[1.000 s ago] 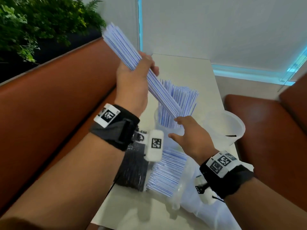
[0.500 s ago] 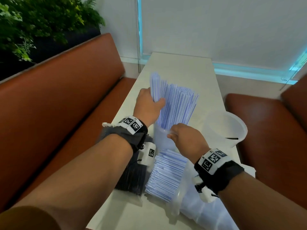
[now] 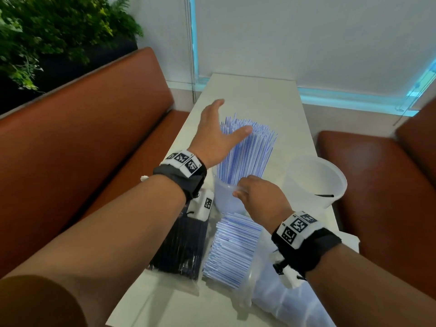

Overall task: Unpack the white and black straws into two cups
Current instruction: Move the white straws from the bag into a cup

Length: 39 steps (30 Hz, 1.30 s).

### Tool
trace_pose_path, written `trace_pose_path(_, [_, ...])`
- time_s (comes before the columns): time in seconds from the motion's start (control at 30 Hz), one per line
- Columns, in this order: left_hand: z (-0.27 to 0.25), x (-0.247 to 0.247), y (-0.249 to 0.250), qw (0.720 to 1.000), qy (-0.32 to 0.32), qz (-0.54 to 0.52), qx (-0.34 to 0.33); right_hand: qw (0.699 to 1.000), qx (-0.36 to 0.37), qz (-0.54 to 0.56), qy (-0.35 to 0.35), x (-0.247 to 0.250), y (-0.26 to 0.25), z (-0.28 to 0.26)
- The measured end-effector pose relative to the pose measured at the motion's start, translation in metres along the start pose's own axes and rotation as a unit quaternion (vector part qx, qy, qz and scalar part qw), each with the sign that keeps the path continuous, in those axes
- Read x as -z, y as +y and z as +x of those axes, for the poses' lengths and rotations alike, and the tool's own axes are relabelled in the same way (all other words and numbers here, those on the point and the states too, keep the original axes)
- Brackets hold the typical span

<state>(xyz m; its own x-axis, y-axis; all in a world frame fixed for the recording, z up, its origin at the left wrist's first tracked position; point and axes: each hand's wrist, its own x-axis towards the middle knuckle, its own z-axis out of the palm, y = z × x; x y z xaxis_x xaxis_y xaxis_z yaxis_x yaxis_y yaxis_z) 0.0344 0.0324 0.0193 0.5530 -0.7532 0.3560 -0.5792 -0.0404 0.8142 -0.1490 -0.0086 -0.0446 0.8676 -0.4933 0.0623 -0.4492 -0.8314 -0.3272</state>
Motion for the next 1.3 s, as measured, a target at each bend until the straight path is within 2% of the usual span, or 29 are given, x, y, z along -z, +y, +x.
trace_pose_path(0.1, [0.010,-0.013,0.019,0.993,-0.111,0.029,-0.001,1.000,-0.008,-0.006,-0.006,0.002,-0.002,0.000])
trace_pose_path(0.17, [0.009,-0.026,0.025,0.988,-0.147,0.053,-0.020,1.000,-0.011,0.000,-0.004,0.003,-0.002,-0.001])
trace_pose_path(0.27, [0.006,-0.045,0.028,0.980,-0.141,0.125,-0.061,1.000,-0.017,-0.003,0.000,0.002,-0.004,-0.001])
trace_pose_path(0.37, [0.010,-0.056,0.030,0.973,-0.126,0.186,-0.049,1.000,-0.016,-0.014,0.003,0.002,-0.005,0.000])
trace_pose_path(0.7, [0.034,-0.031,0.019,0.980,-0.072,0.182,-0.029,1.000,-0.001,-0.006,0.006,0.000,0.000,-0.001])
trace_pose_path(0.8, [0.031,-0.028,0.015,0.964,-0.123,0.232,-0.034,1.000,0.001,-0.011,0.009,-0.001,0.001,0.000])
trace_pose_path(0.9, [0.031,-0.029,0.015,0.955,-0.119,0.268,-0.052,1.000,0.000,-0.004,0.009,-0.001,0.002,0.001])
trace_pose_path(1.0, [0.031,-0.027,0.021,0.936,-0.158,0.311,-0.050,1.000,-0.005,0.002,-0.002,-0.001,0.002,0.002])
trace_pose_path(1.07, [0.033,-0.020,0.027,0.937,-0.170,0.303,-0.036,1.000,-0.008,0.003,-0.010,0.002,0.003,0.002])
trace_pose_path(1.13, [0.031,-0.006,0.035,0.951,-0.150,0.269,-0.037,1.000,0.009,0.004,0.019,0.004,0.003,-0.004])
trace_pose_path(1.23, [0.017,0.015,0.043,0.966,-0.104,0.229,-0.053,0.984,0.062,0.008,0.167,0.009,-0.004,-0.026])
trace_pose_path(1.3, [0.002,0.030,0.046,0.977,-0.053,0.195,-0.071,0.973,0.034,-0.021,0.228,0.009,-0.006,-0.041])
